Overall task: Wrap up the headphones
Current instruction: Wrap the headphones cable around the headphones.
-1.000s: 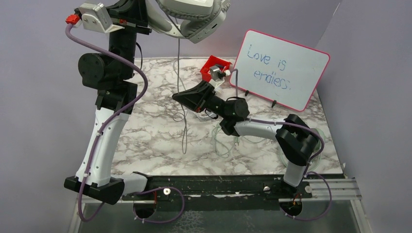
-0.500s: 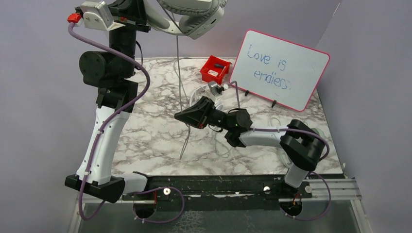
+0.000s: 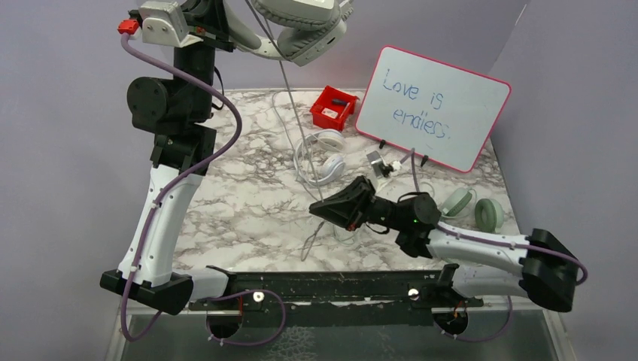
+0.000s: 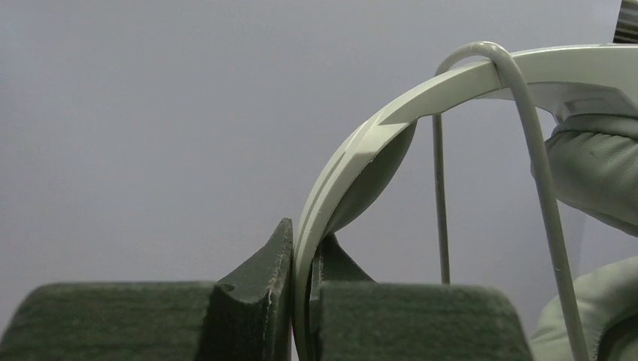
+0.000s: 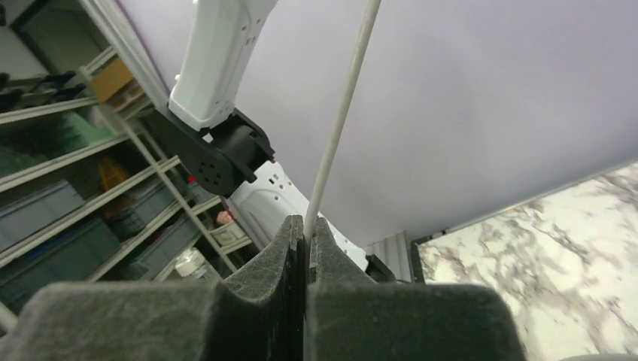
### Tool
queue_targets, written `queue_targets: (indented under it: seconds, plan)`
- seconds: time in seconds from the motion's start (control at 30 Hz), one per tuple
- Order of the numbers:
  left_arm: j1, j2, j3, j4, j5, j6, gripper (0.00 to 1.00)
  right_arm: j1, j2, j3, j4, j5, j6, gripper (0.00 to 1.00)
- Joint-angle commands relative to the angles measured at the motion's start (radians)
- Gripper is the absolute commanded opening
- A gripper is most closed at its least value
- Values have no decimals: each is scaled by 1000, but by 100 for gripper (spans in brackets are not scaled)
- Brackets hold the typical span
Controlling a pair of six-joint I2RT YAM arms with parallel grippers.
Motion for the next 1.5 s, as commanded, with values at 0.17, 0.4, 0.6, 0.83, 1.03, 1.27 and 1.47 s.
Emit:
queue_targets:
  seconds: [0.17, 0.4, 0.6, 0.83, 1.03, 1.27, 1.47]
  plan:
    - [1, -15, 32, -60, -156, 17, 0, 15, -296, -108, -560, 217, -260, 0]
    - [1, 18, 62, -174, -208, 8, 0, 15, -300, -25, -732, 73, -369, 0]
    - [1, 56, 14, -227, -278, 150, 0, 18, -360, 67, -981, 94, -484, 0]
    - [1, 23, -228, -236, -317, 354, 0, 18, -364, 404, -1398, 78, -678, 0]
    - [-5, -73, -456, -279, -262, 324, 0, 18, -249, 769, -1666, 170, -833, 0]
    - [-80, -136, -605, -358, -276, 248, 0, 18, -112, 1118, -1791, 253, -975, 0]
    - [-181, -168, -649, -428, -304, 265, 0, 17, 35, 1339, -1900, 322, -1080, 0]
